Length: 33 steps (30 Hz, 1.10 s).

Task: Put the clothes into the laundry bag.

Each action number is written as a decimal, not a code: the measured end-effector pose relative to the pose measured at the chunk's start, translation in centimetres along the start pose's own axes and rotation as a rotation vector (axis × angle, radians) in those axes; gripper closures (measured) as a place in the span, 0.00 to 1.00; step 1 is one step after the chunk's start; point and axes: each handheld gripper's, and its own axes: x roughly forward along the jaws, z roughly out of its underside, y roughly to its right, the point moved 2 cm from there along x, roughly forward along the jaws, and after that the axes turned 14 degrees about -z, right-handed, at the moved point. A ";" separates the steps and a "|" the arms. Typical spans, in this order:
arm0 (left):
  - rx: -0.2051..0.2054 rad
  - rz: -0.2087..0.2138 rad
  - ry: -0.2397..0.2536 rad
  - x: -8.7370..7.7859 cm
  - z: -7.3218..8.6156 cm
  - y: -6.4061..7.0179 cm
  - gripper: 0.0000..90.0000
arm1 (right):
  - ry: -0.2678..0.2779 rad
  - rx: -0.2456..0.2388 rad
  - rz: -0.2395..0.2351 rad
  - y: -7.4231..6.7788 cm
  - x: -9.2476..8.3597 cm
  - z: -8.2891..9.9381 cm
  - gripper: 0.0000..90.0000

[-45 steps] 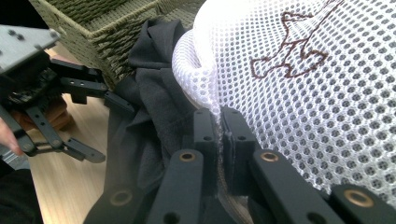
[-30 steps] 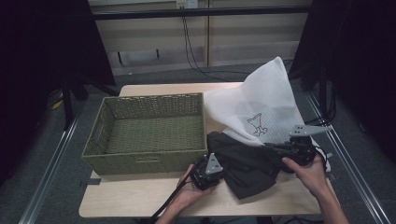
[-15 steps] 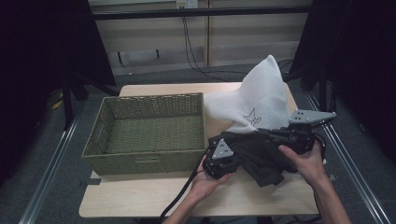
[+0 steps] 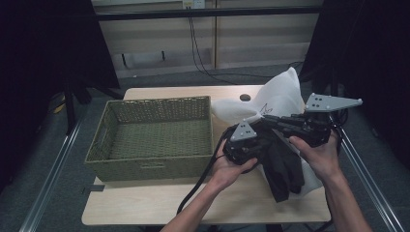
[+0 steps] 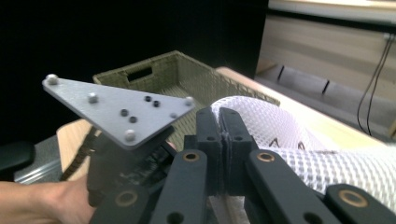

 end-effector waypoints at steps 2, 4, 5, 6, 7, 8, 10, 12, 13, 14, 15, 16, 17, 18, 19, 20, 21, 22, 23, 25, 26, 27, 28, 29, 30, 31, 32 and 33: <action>-0.015 -0.002 0.027 0.0 -0.9 0.2 0.97 | 0.015 -0.013 -0.010 -0.4 0.0 -0.5 0.98; -0.045 0.008 0.041 -0.2 -1.4 0.0 0.97 | 0.020 -0.017 -0.024 -0.6 0.1 -0.6 0.98; -0.043 0.006 0.045 -0.2 -1.5 -0.1 0.97 | 0.023 -0.019 -0.027 -0.7 0.1 -0.5 0.98; -0.046 -0.003 0.044 -0.2 -1.4 -0.2 0.97 | 0.030 -0.011 -0.036 -0.7 0.0 -0.2 0.98; -0.050 -0.018 0.039 -0.1 -1.2 -0.4 0.97 | 0.036 0.003 -0.043 -0.6 -0.2 0.2 0.98; -0.039 -0.022 0.027 0.1 -1.0 -0.6 0.97 | 0.037 0.013 -0.046 -0.5 -0.3 0.8 0.98; -0.054 -0.024 0.007 0.4 -0.2 -0.9 0.97 | 0.022 0.035 -0.051 -0.4 -0.3 2.0 0.98; -0.049 -0.039 -0.004 0.6 0.5 -1.0 0.97 | 0.001 0.053 -0.063 -0.6 -0.3 3.4 0.98; -0.053 -0.039 -0.014 0.7 0.8 -1.2 0.97 | -0.007 0.064 -0.060 -0.6 -0.3 4.0 0.98; -0.063 -0.041 -0.015 0.8 1.1 -1.2 0.97 | -0.014 0.074 -0.064 -0.6 -0.2 4.6 0.98; -0.063 -0.044 -0.020 0.8 1.3 -1.3 0.97 | -0.034 0.085 -0.066 -0.6 -0.1 5.3 0.98; -0.060 -0.047 -0.021 0.7 1.6 -1.4 0.97 | -0.053 0.094 -0.062 -0.7 0.1 6.0 0.98; -0.065 -0.047 -0.025 0.6 1.8 -1.5 0.97 | -0.068 0.098 -0.057 -0.7 0.3 6.7 0.97; -0.067 -0.052 -0.030 0.6 2.1 -1.6 0.97 | -0.081 0.096 -0.045 -0.7 0.4 7.4 0.96; -0.062 -0.048 -0.037 0.5 2.3 -1.8 0.97 | -0.089 0.097 -0.034 -0.6 0.4 8.1 0.94; -0.064 -0.044 -0.038 0.6 2.5 -1.8 0.97 | -0.093 0.098 -0.030 -0.6 0.4 8.6 0.92; -0.063 -0.050 -0.043 0.5 2.6 -1.8 0.97 | -0.104 0.090 -0.015 -0.5 0.3 9.0 0.88; -0.066 -0.052 -0.042 0.6 2.7 -1.9 0.97 | -0.113 0.083 0.005 -0.5 0.3 9.4 0.80; -0.070 -0.050 -0.043 0.6 2.8 -1.9 0.97 | -0.112 0.089 0.014 -0.5 0.2 9.6 0.73; -0.074 -0.051 -0.040 0.5 2.8 -2.0 0.97 | -0.112 0.093 0.037 -0.5 -0.2 9.8 0.69; -0.074 -0.052 -0.039 0.4 2.9 -2.0 0.97 | -0.105 0.093 0.038 -0.5 -0.4 9.7 0.64; -0.077 -0.055 -0.041 0.4 2.9 -2.0 0.97 | -0.107 0.082 0.054 -0.5 -0.5 9.7 0.60; -0.077 -0.048 -0.038 0.3 2.9 -2.1 0.97 | -0.110 0.071 0.080 -0.5 -0.7 9.6 0.54; -0.079 -0.045 -0.036 0.3 3.0 -2.1 0.97 | -0.105 0.068 0.090 -0.5 -0.8 9.5 0.49; -0.078 -0.052 -0.038 0.2 3.1 -2.2 0.97 | -0.107 0.064 0.101 -0.4 -0.9 9.5 0.46; -0.076 -0.052 -0.038 0.2 3.2 -2.2 0.97 | -0.120 0.054 0.118 -0.2 -0.8 9.6 0.41; -0.078 -0.052 -0.039 0.2 3.3 -2.3 0.97 | -0.149 0.052 0.135 -0.1 -0.6 9.8 0.38; -0.083 -0.049 -0.039 0.2 3.4 -2.3 0.97 | -0.173 0.057 0.138 0.1 -0.3 10.1 0.35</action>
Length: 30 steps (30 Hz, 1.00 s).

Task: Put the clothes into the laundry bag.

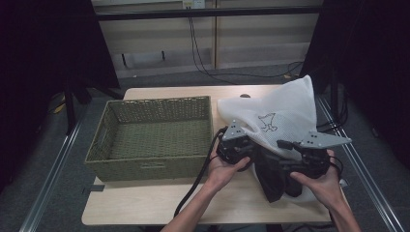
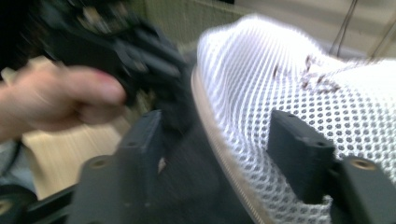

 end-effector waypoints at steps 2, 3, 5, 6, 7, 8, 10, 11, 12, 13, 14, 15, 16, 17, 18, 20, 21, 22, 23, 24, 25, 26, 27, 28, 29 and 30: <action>-0.005 0.010 -0.002 0.0 0.1 -0.1 0.97 | -0.040 -0.001 0.009 0.3 0.9 0.6 0.30; -0.007 0.007 -0.001 0.1 0.1 -0.1 0.97 | -0.058 0.000 0.014 0.6 1.4 0.9 0.28; -0.007 0.011 -0.002 0.1 0.1 -0.1 0.97 | -0.084 0.012 0.004 1.1 2.1 1.4 0.25; -0.004 0.011 -0.005 0.1 0.1 -0.1 0.97 | -0.091 0.022 0.011 1.3 2.6 1.7 0.25; -0.007 0.009 -0.008 0.2 0.1 -0.1 0.97 | -0.099 0.020 0.017 1.4 2.9 1.9 0.27; -0.002 0.012 -0.011 0.3 0.1 -0.1 0.97 | -0.116 0.019 0.022 1.5 3.1 2.0 0.31; -0.005 0.015 -0.012 0.3 0.3 -0.2 0.97 | -0.130 0.021 0.053 1.7 3.4 2.1 0.51; -0.008 0.018 -0.018 0.3 0.4 -0.2 0.97 | -0.132 0.034 0.062 1.9 3.5 2.2 0.58; -0.014 0.026 -0.016 0.2 0.5 -0.3 0.96 | -0.139 0.032 0.058 2.0 3.6 2.2 0.69; -0.015 0.032 -0.016 0.2 0.6 -0.5 0.96 | -0.143 0.031 0.065 2.1 3.6 2.2 0.81; -0.019 0.036 -0.018 0.0 0.8 -0.5 0.95 | -0.136 0.042 0.057 2.2 3.5 2.2 0.87; -0.011 0.040 -0.015 -0.2 0.9 -0.5 0.94 | -0.130 0.054 0.048 2.4 3.5 2.2 0.91; -0.005 0.043 -0.008 -0.5 1.1 -0.4 0.92 | -0.126 0.056 0.047 2.4 3.4 2.2 0.93; 0.016 0.040 -0.006 -1.0 1.3 -0.3 0.88 | -0.128 0.060 0.043 2.4 3.3 2.1 0.94; 0.020 0.041 0.014 -1.6 1.6 0.1 0.83 | -0.125 0.065 0.039 2.4 3.3 2.0 0.94; 0.045 0.060 0.039 -3.1 2.3 0.7 0.76 | -0.121 0.066 0.036 2.5 3.2 1.9 0.95; 0.057 0.067 0.043 -3.5 2.6 0.9 0.77 | -0.120 0.072 0.033 2.5 3.2 1.9 0.95; 0.075 0.074 0.047 -3.9 3.0 1.3 0.77 | -0.118 0.071 0.032 2.5 3.2 1.8 0.95; 0.098 0.075 0.030 -4.2 3.5 1.5 0.80 | -0.115 0.071 0.033 2.6 3.2 1.8 0.95; 0.102 0.089 0.012 -4.2 4.1 1.8 0.82 | -0.114 0.073 0.029 2.6 3.1 1.7 0.95; 0.101 0.114 -0.003 -4.0 4.7 1.9 0.85 | -0.116 0.074 0.029 2.6 3.2 1.7 0.95; 0.099 0.130 -0.017 -3.7 5.3 2.0 0.88 | -0.114 0.074 0.029 2.5 3.2 1.6 0.95; 0.116 0.117 -0.045 -3.2 5.9 2.0 0.90 | -0.113 0.072 0.027 2.5 3.2 1.6 0.95; 0.118 0.127 -0.070 -2.8 6.5 2.1 0.91 | -0.111 0.071 0.028 2.5 3.1 1.5 0.95; 0.123 0.139 -0.081 -2.5 7.0 2.2 0.91 | -0.111 0.071 0.031 2.4 3.1 1.5 0.95; 0.126 0.161 -0.086 -2.3 7.5 2.3 0.90 | -0.109 0.071 0.034 2.5 3.0 1.4 0.95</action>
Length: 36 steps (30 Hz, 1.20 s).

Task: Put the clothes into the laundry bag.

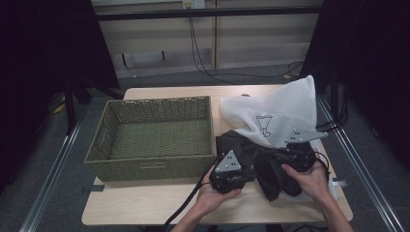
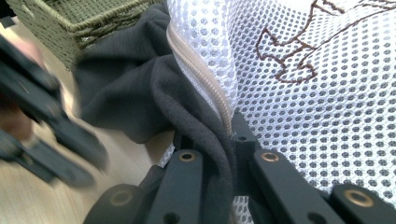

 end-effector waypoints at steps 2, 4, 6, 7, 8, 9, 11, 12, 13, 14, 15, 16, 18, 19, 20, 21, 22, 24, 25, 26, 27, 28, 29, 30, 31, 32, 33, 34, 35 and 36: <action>-0.008 -0.046 -0.031 0.5 0.4 0.0 0.90 | 0.008 0.006 0.000 0.1 -0.1 -0.1 0.95; -0.031 -0.045 -0.045 1.2 0.6 -0.5 0.91 | 0.007 0.006 -0.003 0.1 -0.1 -0.1 0.95; -0.029 -0.083 -0.052 1.8 0.8 -0.9 0.90 | 0.008 0.003 -0.007 0.0 -0.1 -0.2 0.95; -0.038 -0.088 -0.062 2.1 1.0 -1.1 0.89 | 0.006 0.000 -0.003 -0.1 -0.1 -0.2 0.95; -0.051 -0.094 -0.063 2.3 1.1 -1.3 0.88 | 0.006 -0.001 -0.004 -0.1 -0.2 -0.2 0.95; -0.049 -0.106 -0.067 2.3 1.2 -1.5 0.87 | 0.007 0.001 -0.005 -0.2 -0.2 -0.2 0.95; -0.076 -0.108 -0.064 2.6 1.2 -1.8 0.86 | 0.011 0.000 -0.007 -0.1 -0.2 -0.2 0.95; -0.077 -0.130 -0.065 2.7 1.2 -1.8 0.85 | 0.012 -0.002 -0.007 -0.1 -0.2 -0.2 0.95; -0.085 -0.129 -0.064 2.8 1.2 -1.9 0.84 | 0.012 -0.004 -0.007 -0.2 -0.2 -0.3 0.95; -0.097 -0.136 -0.063 2.9 1.1 -2.0 0.81 | 0.010 -0.005 -0.005 -0.2 -0.3 -0.3 0.95; -0.103 -0.136 -0.062 3.1 1.0 -2.1 0.79 | 0.010 -0.005 -0.006 -0.3 -0.3 -0.3 0.95; -0.106 -0.137 -0.064 3.2 0.9 -2.1 0.76 | 0.011 -0.007 -0.008 -0.3 -0.3 -0.4 0.95; -0.102 -0.142 -0.068 3.5 0.7 -2.1 0.70 | 0.013 -0.012 -0.006 -0.4 -0.4 -0.5 0.95; -0.084 -0.161 -0.078 3.6 0.6 -2.0 0.68 | 0.014 -0.013 -0.008 -0.4 -0.4 -0.5 0.95; -0.064 -0.196 -0.095 3.8 0.5 -1.9 0.67 | 0.013 -0.014 -0.005 -0.5 -0.5 -0.5 0.95; -0.075 -0.189 -0.097 4.0 0.5 -1.9 0.66 | 0.014 -0.015 -0.005 -0.5 -0.5 -0.5 0.95; -0.080 -0.189 -0.102 4.1 0.5 -2.0 0.65 | 0.015 -0.014 -0.008 -0.5 -0.6 -0.5 0.96; -0.090 -0.202 -0.110 4.3 0.4 -1.9 0.63 | 0.016 -0.016 -0.006 -0.6 -0.7 -0.6 0.96; -0.091 -0.204 -0.112 4.3 0.4 -1.9 0.63 | 0.020 -0.013 -0.010 -0.7 -0.8 -0.6 0.96; -0.085 -0.217 -0.112 4.4 0.4 -1.9 0.63 | 0.023 -0.016 -0.013 -0.7 -0.8 -0.6 0.96; -0.092 -0.210 -0.112 4.4 0.4 -2.0 0.63 | 0.023 -0.016 -0.007 -0.7 -0.9 -0.7 0.96; -0.092 -0.211 -0.116 4.4 0.5 -2.0 0.65 | 0.024 -0.017 -0.008 -0.8 -1.0 -0.7 0.96; -0.087 -0.221 -0.125 4.4 0.5 -2.0 0.68 | 0.027 -0.017 -0.010 -0.8 -1.1 -0.7 0.96; -0.096 -0.207 -0.128 4.4 0.6 -2.1 0.71 | 0.030 -0.018 -0.010 -0.8 -1.2 -0.8 0.96; -0.106 -0.209 -0.140 4.3 0.7 -2.1 0.74 | 0.034 -0.020 -0.010 -0.8 -1.3 -0.8 0.96; -0.105 -0.225 -0.138 4.3 0.7 -2.0 0.77 | 0.034 -0.015 -0.007 -0.8 -1.5 -0.8 0.96; -0.109 -0.210 -0.132 4.3 0.8 -1.9 0.82 | 0.039 -0.016 -0.008 -0.8 -1.6 -0.9 0.96; -0.096 -0.226 -0.144 4.3 0.8 -1.9 0.84 | 0.045 -0.017 -0.012 -0.7 -1.7 -0.9 0.96; -0.099 -0.235 -0.143 4.4 0.9 -1.9 0.86 | 0.056 -0.013 -0.021 -0.7 -1.8 -1.0 0.96; -0.119 -0.228 -0.144 4.5 1.0 -2.0 0.86 | 0.057 -0.014 -0.022 -0.8 -1.9 -1.0 0.96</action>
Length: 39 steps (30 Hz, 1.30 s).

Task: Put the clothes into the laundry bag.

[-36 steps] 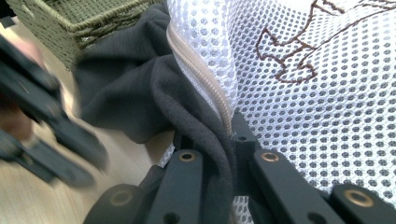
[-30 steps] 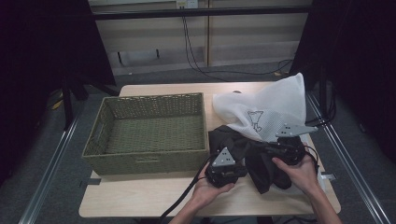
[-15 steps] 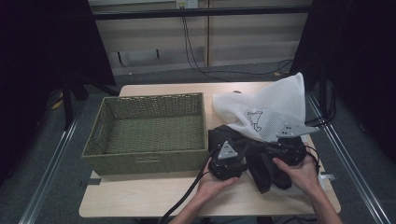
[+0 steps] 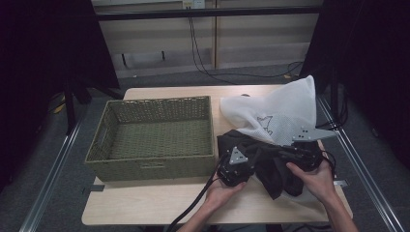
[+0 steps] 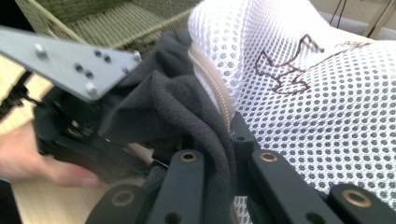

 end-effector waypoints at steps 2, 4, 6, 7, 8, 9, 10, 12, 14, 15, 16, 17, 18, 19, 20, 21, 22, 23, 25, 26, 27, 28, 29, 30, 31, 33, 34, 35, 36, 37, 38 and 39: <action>0.001 -0.014 0.005 0.3 0.0 0.0 0.79 | -0.007 -0.011 0.005 -0.2 0.1 0.0 0.96; -0.002 -0.014 -0.012 0.6 -0.2 0.0 0.72 | -0.009 -0.007 0.000 -0.1 0.2 0.1 0.96; -0.015 -0.015 -0.014 0.8 -0.3 0.0 0.72 | -0.007 -0.004 -0.003 0.0 0.2 0.1 0.96; -0.020 -0.011 -0.013 0.9 -0.3 0.0 0.70 | -0.009 -0.006 -0.001 0.0 0.2 0.1 0.96; -0.014 -0.025 -0.015 0.9 -0.3 0.1 0.70 | -0.008 -0.006 0.000 -0.1 0.2 0.1 0.96; -0.013 -0.023 -0.026 1.0 -0.2 0.1 0.74 | -0.007 -0.005 -0.003 -0.1 0.2 0.1 0.96; -0.018 -0.014 -0.022 1.2 -0.2 0.1 0.79 | -0.009 -0.003 -0.004 -0.1 0.2 0.1 0.96; -0.015 -0.022 -0.027 1.3 -0.2 0.1 0.94 | -0.007 0.000 -0.012 -0.1 0.3 0.2 0.96; -0.017 -0.022 -0.021 1.3 -0.2 0.2 0.97 | -0.009 -0.001 -0.009 -0.1 0.3 0.3 0.96; -0.011 -0.017 -0.018 1.2 -0.2 0.2 0.98 | -0.006 -0.001 -0.015 -0.1 0.2 0.3 0.96; -0.001 -0.011 -0.011 1.0 -0.2 0.1 0.99 | -0.006 -0.002 -0.014 0.0 0.2 0.3 0.96; -0.004 -0.002 -0.007 0.8 -0.2 0.1 0.99 | -0.003 -0.001 -0.011 0.0 0.2 0.3 0.96; -0.007 0.016 0.006 0.5 -0.2 0.0 1.00 | -0.002 0.001 -0.010 0.0 0.2 0.3 0.96; -0.020 0.028 0.016 0.2 -0.3 0.0 1.00 | -0.007 -0.004 0.000 0.1 0.2 0.4 0.96; -0.016 0.045 0.027 -0.2 -0.3 0.0 1.00 | -0.006 -0.006 0.005 0.2 0.2 0.5 0.96; -0.010 0.051 0.044 -0.6 -0.4 0.1 1.00 | -0.003 0.000 0.003 0.3 0.3 0.5 0.96; -0.004 0.055 0.047 -1.0 -0.4 0.2 1.00 | -0.004 0.004 0.010 0.5 0.3 0.6 0.95; 0.008 0.056 0.051 -1.3 -0.4 0.3 1.00 | -0.005 0.005 0.017 0.7 0.4 0.7 0.95; -0.003 0.085 0.062 -1.7 -0.2 0.2 1.00 | -0.012 -0.011 0.029 0.9 0.5 1.0 0.94; -0.014 0.096 0.064 -1.8 -0.1 0.2 1.00 | -0.009 -0.010 0.032 1.0 0.5 1.1 0.92; -0.023 0.100 0.077 -2.0 0.1 0.3 1.00 | -0.015 -0.017 0.040 1.1 0.6 1.2 0.90; -0.008 0.102 0.077 -2.2 0.2 0.4 1.00 | -0.031 -0.022 0.054 1.2 0.7 1.4 0.88; -0.001 0.095 0.075 -2.4 0.4 0.6 1.00 | -0.038 -0.026 0.063 1.4 0.9 1.7 0.85; -0.003 0.103 0.088 -2.6 0.5 0.7 1.00 | -0.041 -0.020 0.065 1.6 1.1 1.9 0.84; 0.011 0.102 0.085 -2.8 0.6 0.8 1.00 | -0.048 -0.022 0.065 1.8 1.4 2.2 0.83; 0.005 0.112 0.092 -2.9 0.9 1.0 1.00 | -0.062 -0.029 0.082 2.1 1.9 2.7 0.81; 0.012 0.114 0.090 -3.1 1.0 1.0 1.00 | -0.064 -0.029 0.080 2.3 2.1 2.8 0.79; 0.001 0.116 0.092 -3.2 1.1 1.0 1.00 | -0.072 -0.038 0.092 2.4 2.2 2.9 0.78; 0.011 0.113 0.089 -3.4 1.3 1.0 1.00 | -0.077 -0.045 0.089 2.6 2.4 2.9 0.76; 0.003 0.121 0.096 -3.5 1.5 1.1 1.00 | -0.083 -0.055 0.098 2.8 2.5 2.9 0.75; 0.003 0.121 0.082 -3.7 1.6 1.1 1.00 | -0.088 -0.061 0.108 3.0 2.7 3.0 0.75; 0.007 0.123 0.085 -3.8 1.7 1.1 1.00 | -0.092 -0.060 0.109 3.3 3.0 3.1 0.73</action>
